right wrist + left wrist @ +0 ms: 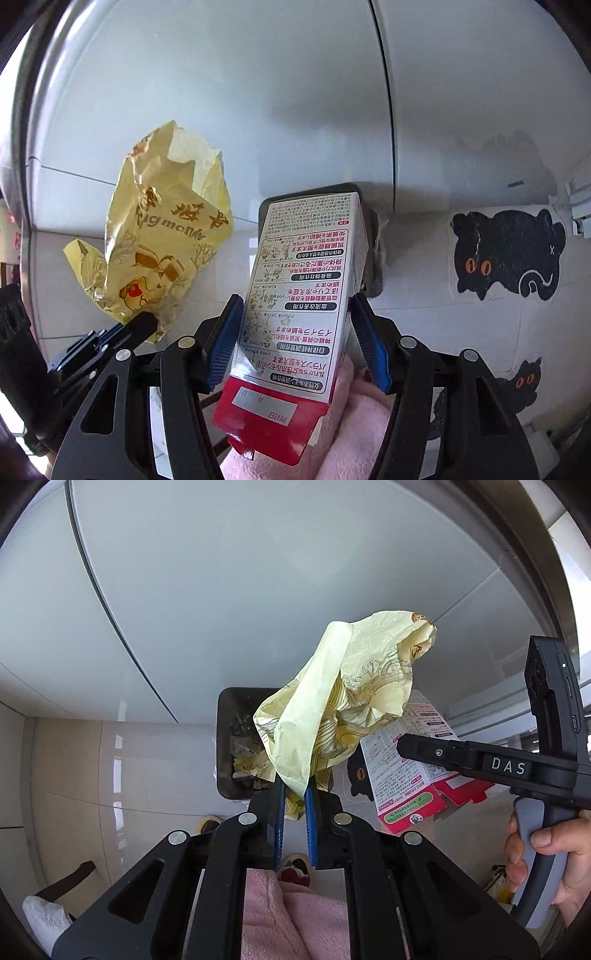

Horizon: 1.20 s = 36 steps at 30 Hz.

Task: Collect trash
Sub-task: 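Carry wrapper and milk carton over the bin and open both tools, then raise both tools back toward the counter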

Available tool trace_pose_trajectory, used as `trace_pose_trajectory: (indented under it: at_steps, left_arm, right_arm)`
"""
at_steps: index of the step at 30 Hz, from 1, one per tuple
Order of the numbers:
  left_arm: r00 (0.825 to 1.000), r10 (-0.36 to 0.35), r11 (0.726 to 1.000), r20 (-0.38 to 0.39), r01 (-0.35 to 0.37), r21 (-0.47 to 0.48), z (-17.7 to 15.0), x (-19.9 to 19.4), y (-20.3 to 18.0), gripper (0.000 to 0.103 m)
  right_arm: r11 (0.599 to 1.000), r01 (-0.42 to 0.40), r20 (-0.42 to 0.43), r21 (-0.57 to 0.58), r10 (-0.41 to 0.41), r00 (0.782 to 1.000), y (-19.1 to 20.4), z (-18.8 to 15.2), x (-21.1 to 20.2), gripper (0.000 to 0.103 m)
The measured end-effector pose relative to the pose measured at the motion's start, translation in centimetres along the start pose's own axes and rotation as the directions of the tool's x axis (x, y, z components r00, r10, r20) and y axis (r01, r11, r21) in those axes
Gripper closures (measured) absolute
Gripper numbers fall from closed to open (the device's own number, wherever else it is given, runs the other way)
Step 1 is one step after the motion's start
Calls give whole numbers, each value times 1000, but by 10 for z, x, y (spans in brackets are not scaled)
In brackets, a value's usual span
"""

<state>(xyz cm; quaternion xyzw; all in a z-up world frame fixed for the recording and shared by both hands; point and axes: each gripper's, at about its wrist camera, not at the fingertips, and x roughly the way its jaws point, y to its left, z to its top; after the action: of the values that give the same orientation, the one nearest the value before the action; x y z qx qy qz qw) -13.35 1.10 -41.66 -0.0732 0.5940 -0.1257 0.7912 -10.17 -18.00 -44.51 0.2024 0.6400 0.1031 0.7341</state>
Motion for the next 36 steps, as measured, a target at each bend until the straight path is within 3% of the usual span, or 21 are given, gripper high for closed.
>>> trace_pose_trajectory:
  at_steps: [10, 20, 22, 23, 25, 29, 34, 36]
  left_arm:
    - [996, -6, 999, -89, 2, -44, 4, 70, 27, 94]
    - [987, -43, 999, -152, 38, -34, 16, 84, 26, 87]
    - [987, -45, 999, -152, 40, -36, 18, 81, 25, 73]
    - [988, -46, 999, -148, 42, -35, 19, 79, 25, 69]
    - [989, -44, 999, -141, 40, -33, 20, 75, 24, 52]
    - [992, -31, 999, -126, 27, -28, 23, 64, 22, 34]
    - [994, -23, 1000, -108, 20, -24, 27, 44, 18, 13]
    - [995, -26, 999, -97, 24, -23, 28, 33, 14, 11]
  right_arm:
    - [994, -1, -54, 106, 6, 999, -12, 26, 63, 41]
    - [991, 9, -81, 130, 2, 997, -2, 46, 91, 32]
    - [991, 11, -84, 134, 0, 996, 2, 49, 93, 31]
    - [991, 11, -85, 136, 0, 996, 4, 49, 93, 24]
    - [990, 14, -80, 137, -4, 997, 8, 51, 90, 12]
    - [991, 20, -72, 134, -10, 997, 16, 54, 86, 3]
    - [991, 24, -66, 132, -15, 998, 21, 54, 69, 3]
    - [992, 27, -61, 121, -19, 998, 25, 52, 57, 3]
